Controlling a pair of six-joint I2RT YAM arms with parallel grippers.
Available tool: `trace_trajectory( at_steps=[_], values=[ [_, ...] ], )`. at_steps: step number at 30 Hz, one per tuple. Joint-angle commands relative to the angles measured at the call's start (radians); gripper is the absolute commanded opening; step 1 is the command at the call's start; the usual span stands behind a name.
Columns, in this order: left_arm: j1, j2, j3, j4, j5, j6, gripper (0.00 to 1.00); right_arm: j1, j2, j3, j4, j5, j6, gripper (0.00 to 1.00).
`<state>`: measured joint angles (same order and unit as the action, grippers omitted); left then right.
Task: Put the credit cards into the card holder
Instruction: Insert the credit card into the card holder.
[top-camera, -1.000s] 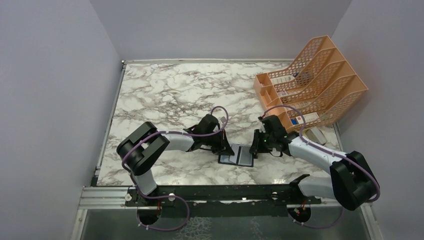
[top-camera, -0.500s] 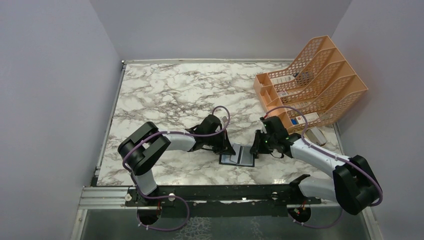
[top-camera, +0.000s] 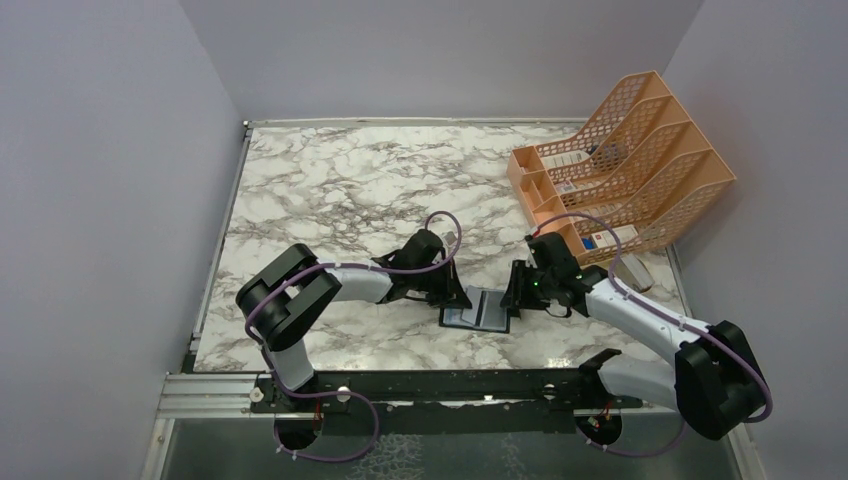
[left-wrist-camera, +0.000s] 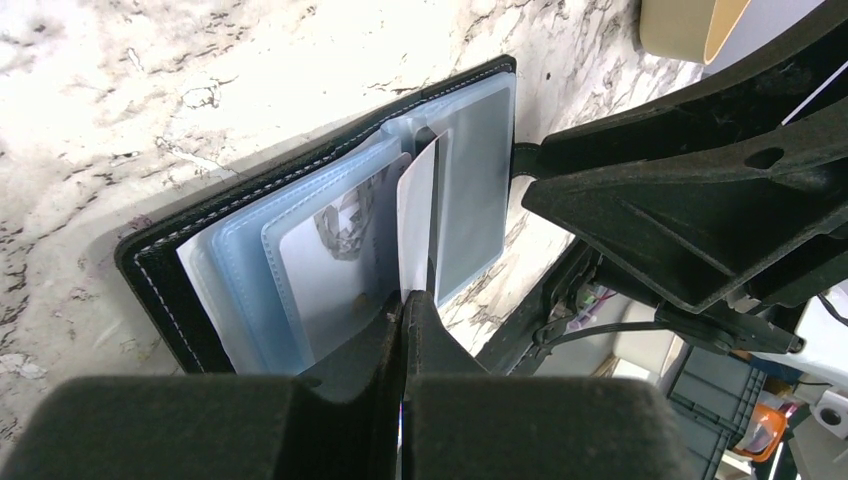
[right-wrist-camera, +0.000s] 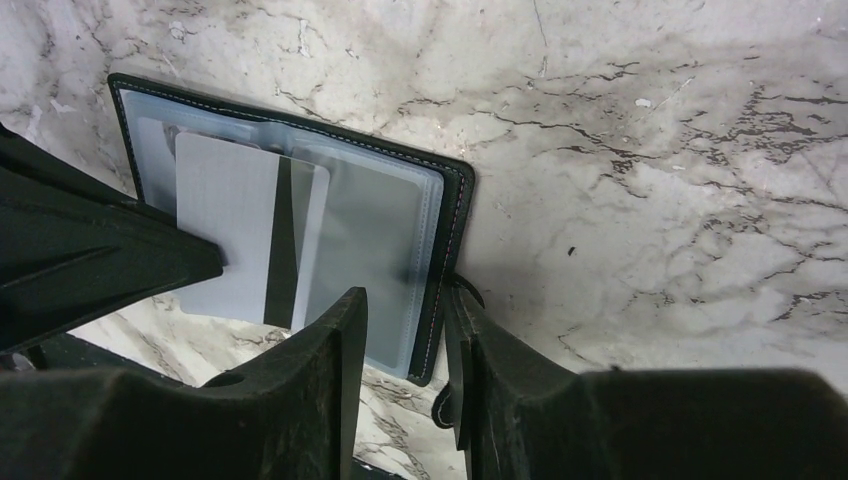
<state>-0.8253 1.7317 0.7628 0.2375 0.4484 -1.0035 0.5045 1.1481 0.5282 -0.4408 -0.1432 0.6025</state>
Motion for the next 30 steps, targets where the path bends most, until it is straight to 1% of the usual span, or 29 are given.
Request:
trace_trajectory(
  at_steps=[1,8,16,24,30],
  values=[
    [-0.002,0.005,-0.011,0.005,-0.096,0.03,0.0,0.006,0.002,0.006,-0.026,0.023,0.017,0.34],
    [-0.003,0.011,-0.018,0.017,-0.103,0.034,0.0,0.006,0.016,-0.027,0.022,-0.027,0.036,0.27],
    [-0.006,0.013,-0.027,0.041,-0.118,0.04,0.0,0.007,0.02,-0.064,0.066,-0.052,0.071,0.21],
    [-0.021,0.025,-0.034,0.074,-0.119,0.029,0.0,0.007,-0.011,-0.123,0.134,-0.087,0.132,0.15],
    [-0.045,0.031,-0.041,0.106,-0.136,0.006,0.0,0.007,-0.024,-0.139,0.149,-0.09,0.154,0.13]
  ],
)
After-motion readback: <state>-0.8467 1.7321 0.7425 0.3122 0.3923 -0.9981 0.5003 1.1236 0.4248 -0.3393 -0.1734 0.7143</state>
